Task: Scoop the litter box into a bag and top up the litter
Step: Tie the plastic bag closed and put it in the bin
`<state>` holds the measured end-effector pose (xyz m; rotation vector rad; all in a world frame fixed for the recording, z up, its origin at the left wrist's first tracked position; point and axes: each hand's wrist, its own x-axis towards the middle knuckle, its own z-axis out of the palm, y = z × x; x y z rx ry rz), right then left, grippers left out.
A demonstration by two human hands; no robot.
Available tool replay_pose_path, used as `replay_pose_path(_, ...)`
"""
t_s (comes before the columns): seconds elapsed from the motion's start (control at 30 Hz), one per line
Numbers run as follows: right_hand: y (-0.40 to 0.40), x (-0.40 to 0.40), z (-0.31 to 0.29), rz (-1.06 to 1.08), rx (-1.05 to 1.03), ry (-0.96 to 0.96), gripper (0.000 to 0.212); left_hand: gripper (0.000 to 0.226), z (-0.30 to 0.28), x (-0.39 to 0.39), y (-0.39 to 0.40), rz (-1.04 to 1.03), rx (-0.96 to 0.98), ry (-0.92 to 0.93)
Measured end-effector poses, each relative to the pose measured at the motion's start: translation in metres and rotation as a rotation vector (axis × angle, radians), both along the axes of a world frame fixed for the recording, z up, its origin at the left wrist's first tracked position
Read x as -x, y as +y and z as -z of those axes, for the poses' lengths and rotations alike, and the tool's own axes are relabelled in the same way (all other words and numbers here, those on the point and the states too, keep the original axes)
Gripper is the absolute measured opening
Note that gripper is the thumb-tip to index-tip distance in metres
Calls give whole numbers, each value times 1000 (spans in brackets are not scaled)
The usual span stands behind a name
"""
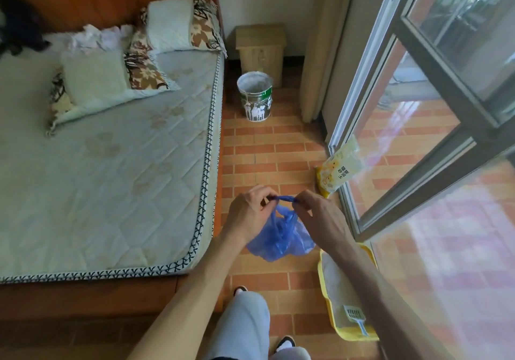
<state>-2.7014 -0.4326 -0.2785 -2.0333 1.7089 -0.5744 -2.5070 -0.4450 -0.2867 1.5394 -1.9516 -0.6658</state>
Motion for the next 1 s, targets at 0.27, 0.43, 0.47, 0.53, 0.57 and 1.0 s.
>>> replay_pose_path(0.27, -74, -31, -9, 10, -20, -145, 8, 1, -2, -29, -77, -36, 41, 49)
replay_pose_path(0.43, -146, -50, -3, 21, -35, -144, 6, 4, 11, -39, -146, -82, 27, 214)
replay_pose_path(0.47, -161, -54, -2, 32, -43, -136, 6, 4, 13, -41, -161, -85, 12, 235)
replay_pose_path(0.53, -192, -64, -1, 54, -61, -134, 5, 4, 16, -49, -194, -74, -29, 257)
replay_pose_path(0.57, -206, -68, 0, 64, -71, -131, 4, 3, 17, -55, -209, -58, -49, 250)
replay_pose_path(1.0, -393, -110, -6, 162, 28, -8, 3, 4, 6, -111, -417, 143, -27, 103)
